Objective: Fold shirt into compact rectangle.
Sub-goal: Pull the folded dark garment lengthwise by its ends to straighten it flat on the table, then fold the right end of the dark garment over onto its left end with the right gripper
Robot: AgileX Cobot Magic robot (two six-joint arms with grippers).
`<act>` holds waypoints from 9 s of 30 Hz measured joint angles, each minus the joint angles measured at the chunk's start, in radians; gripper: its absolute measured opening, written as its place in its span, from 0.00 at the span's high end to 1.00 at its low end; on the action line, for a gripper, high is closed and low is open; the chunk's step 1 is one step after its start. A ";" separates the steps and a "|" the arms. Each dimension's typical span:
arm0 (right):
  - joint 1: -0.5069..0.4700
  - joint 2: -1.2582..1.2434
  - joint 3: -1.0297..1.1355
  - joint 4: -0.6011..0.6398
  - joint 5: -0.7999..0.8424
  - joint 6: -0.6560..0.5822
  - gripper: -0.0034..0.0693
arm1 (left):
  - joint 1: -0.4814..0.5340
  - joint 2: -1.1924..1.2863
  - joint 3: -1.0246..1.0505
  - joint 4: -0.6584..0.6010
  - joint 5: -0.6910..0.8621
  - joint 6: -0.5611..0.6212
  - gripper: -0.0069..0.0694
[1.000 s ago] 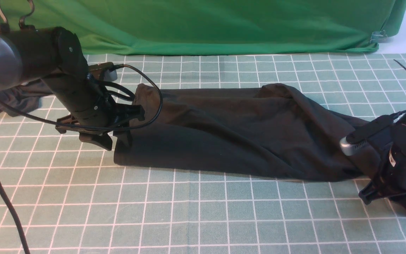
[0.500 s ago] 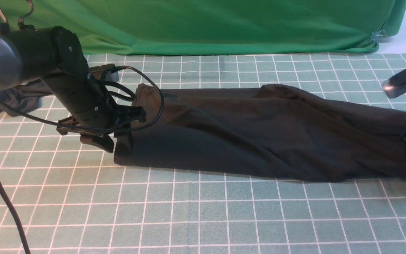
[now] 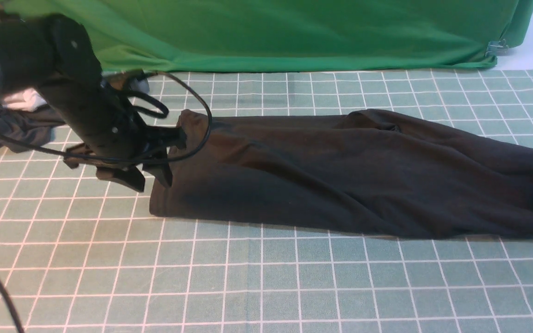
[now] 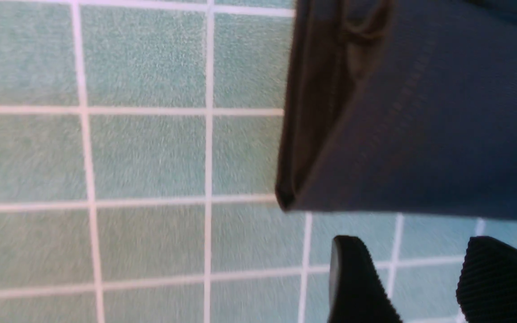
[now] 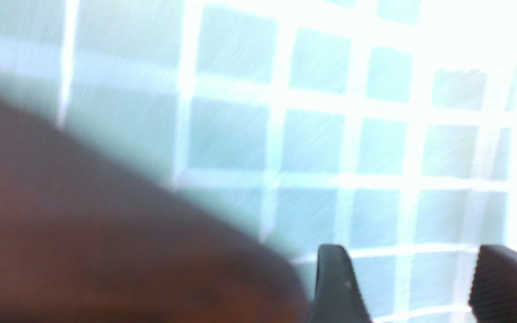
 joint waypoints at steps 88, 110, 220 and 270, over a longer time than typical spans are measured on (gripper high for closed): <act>-0.289 -0.002 0.167 0.390 0.069 -0.233 0.54 | -0.079 0.001 0.316 -0.254 -0.462 0.195 0.27; -0.289 -0.002 0.167 0.441 0.058 -0.219 0.55 | -0.083 0.093 0.279 -0.217 -0.485 0.209 0.80; -0.066 -0.416 -0.088 0.552 0.476 -0.018 0.90 | -0.091 -0.237 0.090 0.020 -0.132 0.010 0.22; 0.923 0.079 -0.095 0.603 -0.038 0.304 0.92 | -0.091 -0.237 0.090 0.035 -0.242 0.004 0.84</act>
